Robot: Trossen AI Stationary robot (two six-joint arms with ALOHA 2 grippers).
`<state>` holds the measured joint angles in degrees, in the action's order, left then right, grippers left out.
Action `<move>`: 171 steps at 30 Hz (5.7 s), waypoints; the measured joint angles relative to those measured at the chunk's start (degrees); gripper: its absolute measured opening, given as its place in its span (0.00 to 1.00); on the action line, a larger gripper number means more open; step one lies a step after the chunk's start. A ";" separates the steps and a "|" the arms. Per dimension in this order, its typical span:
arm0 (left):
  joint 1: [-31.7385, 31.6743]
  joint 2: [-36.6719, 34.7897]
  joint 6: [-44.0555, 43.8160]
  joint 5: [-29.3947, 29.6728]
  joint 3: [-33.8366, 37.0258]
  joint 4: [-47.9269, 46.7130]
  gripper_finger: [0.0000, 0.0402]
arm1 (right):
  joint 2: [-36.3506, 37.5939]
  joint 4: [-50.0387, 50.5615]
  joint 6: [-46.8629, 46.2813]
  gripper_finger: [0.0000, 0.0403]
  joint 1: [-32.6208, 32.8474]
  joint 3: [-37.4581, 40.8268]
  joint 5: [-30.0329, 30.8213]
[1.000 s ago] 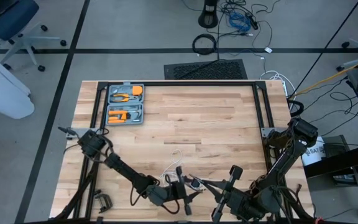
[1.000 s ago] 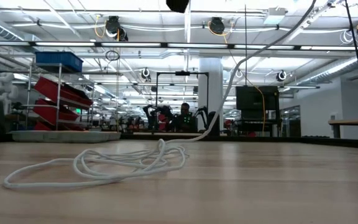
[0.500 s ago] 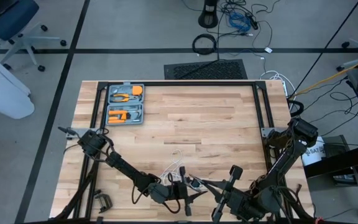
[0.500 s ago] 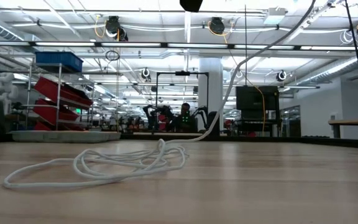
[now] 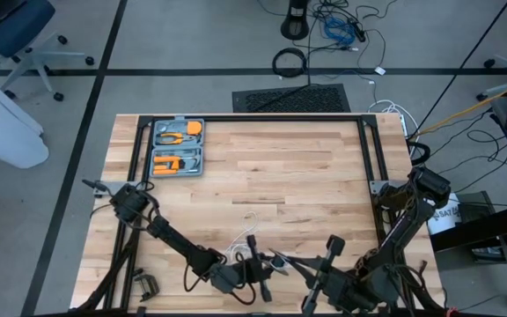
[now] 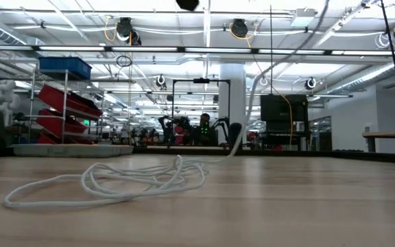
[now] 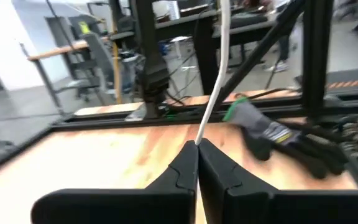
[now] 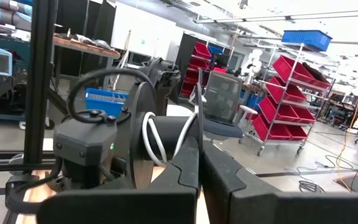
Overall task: Coil cords
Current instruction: Coil the white wire on the spool
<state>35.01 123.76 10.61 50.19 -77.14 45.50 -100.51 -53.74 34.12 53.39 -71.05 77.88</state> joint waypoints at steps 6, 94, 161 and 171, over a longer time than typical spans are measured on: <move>2.23 -2.69 3.27 7.79 0.00 -4.61 0.01 | 0.00 0.06 0.12 0.00 0.46 0.00 0.16; -1.93 -25.65 -26.84 -15.18 0.00 -37.86 0.00 | -0.02 28.31 -28.78 0.00 -12.92 -0.02 1.71; 12.03 -7.39 -23.74 2.47 0.00 -27.35 0.19 | -0.04 2.88 -5.06 0.00 2.62 -0.02 1.23; 10.61 -3.38 -19.09 7.13 0.00 -25.25 0.42 | -0.04 2.95 -5.52 0.00 2.64 -0.02 -1.57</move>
<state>45.63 120.38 -8.47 57.31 -77.14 20.25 -100.55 -50.78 28.60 56.03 -71.07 76.31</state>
